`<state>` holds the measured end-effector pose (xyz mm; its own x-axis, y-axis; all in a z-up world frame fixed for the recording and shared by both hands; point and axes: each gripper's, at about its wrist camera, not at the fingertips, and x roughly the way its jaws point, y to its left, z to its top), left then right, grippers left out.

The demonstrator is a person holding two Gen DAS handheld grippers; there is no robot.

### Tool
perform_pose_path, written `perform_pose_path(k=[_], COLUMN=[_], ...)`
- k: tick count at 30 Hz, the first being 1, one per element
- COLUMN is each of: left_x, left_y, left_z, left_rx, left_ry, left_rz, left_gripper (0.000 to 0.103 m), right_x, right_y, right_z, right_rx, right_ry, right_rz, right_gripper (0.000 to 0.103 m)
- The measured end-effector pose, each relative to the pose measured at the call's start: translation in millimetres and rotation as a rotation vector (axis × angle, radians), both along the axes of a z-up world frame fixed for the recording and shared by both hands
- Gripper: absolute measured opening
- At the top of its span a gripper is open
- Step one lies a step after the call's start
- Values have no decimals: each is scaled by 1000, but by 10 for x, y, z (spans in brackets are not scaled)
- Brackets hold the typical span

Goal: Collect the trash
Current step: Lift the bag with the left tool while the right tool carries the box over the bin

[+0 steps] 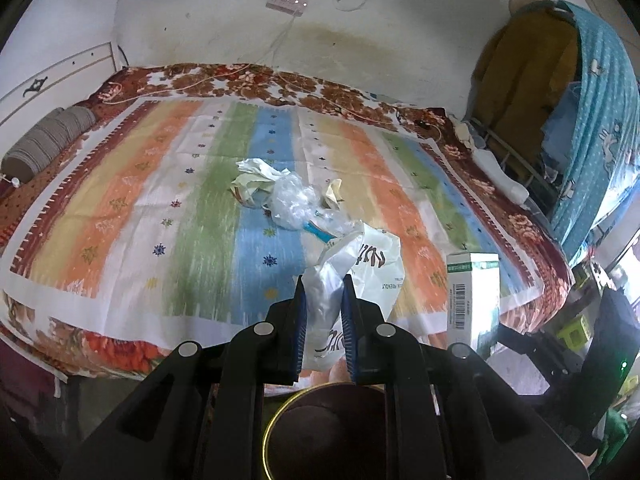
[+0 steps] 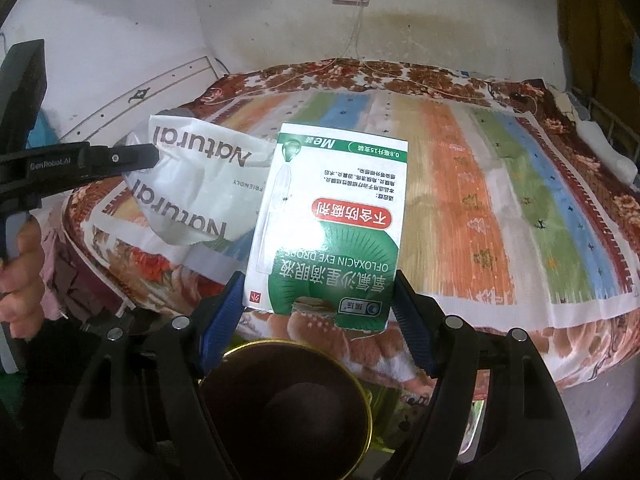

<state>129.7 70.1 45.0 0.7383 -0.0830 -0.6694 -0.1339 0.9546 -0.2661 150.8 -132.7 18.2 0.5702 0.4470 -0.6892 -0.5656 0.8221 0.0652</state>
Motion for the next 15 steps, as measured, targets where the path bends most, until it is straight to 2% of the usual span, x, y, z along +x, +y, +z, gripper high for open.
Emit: perform_pose_path(k=[15], left_x=[-437], left_y=[-137], left_z=[-146], left_rx=[-33], left_ry=[-7], left_rz=[9], left_gripper=[15], right_x=[-425], right_y=[-190], right_z=[-59], right_rx=[-3], right_ry=[0], right_rz=[45], right_gripper=[68])
